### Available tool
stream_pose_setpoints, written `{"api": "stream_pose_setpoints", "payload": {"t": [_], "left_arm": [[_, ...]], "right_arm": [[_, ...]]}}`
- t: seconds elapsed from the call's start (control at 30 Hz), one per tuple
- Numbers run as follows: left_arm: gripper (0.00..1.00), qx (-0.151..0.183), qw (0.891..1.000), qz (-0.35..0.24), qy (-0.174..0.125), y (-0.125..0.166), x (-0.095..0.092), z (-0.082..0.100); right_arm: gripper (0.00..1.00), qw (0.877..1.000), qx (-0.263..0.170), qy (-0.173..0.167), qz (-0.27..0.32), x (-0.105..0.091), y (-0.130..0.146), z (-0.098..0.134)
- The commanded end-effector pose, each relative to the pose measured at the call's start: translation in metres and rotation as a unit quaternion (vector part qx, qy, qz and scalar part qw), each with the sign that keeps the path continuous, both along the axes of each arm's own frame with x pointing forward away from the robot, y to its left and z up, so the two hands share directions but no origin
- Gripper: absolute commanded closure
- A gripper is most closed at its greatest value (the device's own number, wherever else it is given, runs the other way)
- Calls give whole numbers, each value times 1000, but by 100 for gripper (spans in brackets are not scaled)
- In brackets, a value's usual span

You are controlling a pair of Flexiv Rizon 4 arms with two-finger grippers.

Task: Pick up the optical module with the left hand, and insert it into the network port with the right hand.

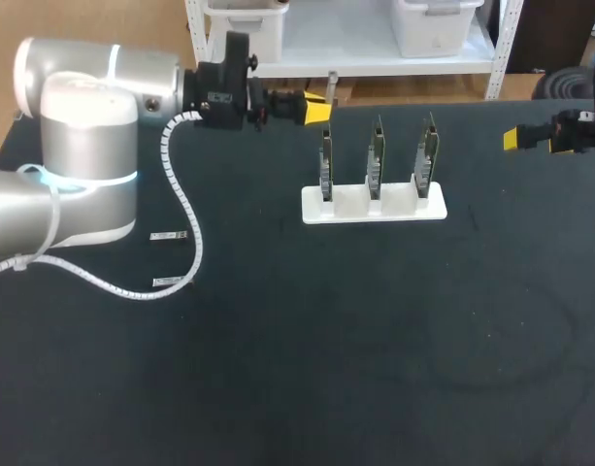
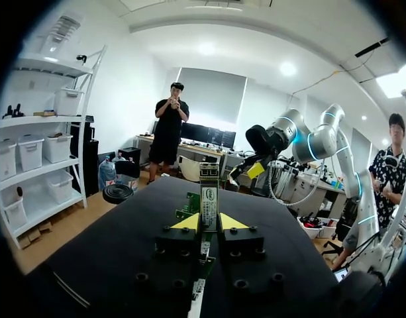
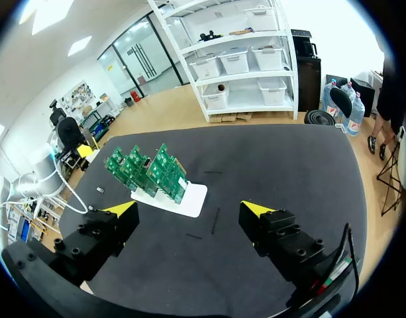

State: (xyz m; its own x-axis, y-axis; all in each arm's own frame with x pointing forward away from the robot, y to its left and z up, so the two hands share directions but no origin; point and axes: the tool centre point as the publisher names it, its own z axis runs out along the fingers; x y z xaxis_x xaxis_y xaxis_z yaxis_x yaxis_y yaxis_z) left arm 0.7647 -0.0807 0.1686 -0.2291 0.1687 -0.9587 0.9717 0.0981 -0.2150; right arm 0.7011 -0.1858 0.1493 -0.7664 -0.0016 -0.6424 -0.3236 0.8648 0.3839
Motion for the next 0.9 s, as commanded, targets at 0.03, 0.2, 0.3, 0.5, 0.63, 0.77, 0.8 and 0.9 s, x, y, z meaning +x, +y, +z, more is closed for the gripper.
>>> {"api": "stream_pose_setpoints", "payload": {"t": [0.03,0.2,0.3,0.5,0.63,0.77,0.8,0.9], "left_arm": [[100,-7,1000,-5,-5,0,3,-3],[100,-13,1000,-11,-8,0,3,-3],[100,-15,1000,-14,-8,-1,2,-4],[100,-26,999,-26,-21,0,0,-4],[100,-24,999,-26,-25,0,1,-3],[100,-18,999,-27,-26,0,1,-4],[100,-17,999,-27,-26,0,1,-4],[100,-19,999,-37,-29,0,0,-5]], "right_arm": [[0,1000,-2,0,-2,-1,1,1],[0,1000,-2,0,-2,-1,1,1],[0,1000,-2,0,-2,-1,1,1],[0,1000,-2,0,-2,-1,1,1],[0,1000,-2,0,-2,-1,1,1],[0,1000,-2,0,-2,-1,1,1],[0,1000,-2,0,-2,-1,1,1],[0,1000,-2,0,-2,-1,1,1]]}}
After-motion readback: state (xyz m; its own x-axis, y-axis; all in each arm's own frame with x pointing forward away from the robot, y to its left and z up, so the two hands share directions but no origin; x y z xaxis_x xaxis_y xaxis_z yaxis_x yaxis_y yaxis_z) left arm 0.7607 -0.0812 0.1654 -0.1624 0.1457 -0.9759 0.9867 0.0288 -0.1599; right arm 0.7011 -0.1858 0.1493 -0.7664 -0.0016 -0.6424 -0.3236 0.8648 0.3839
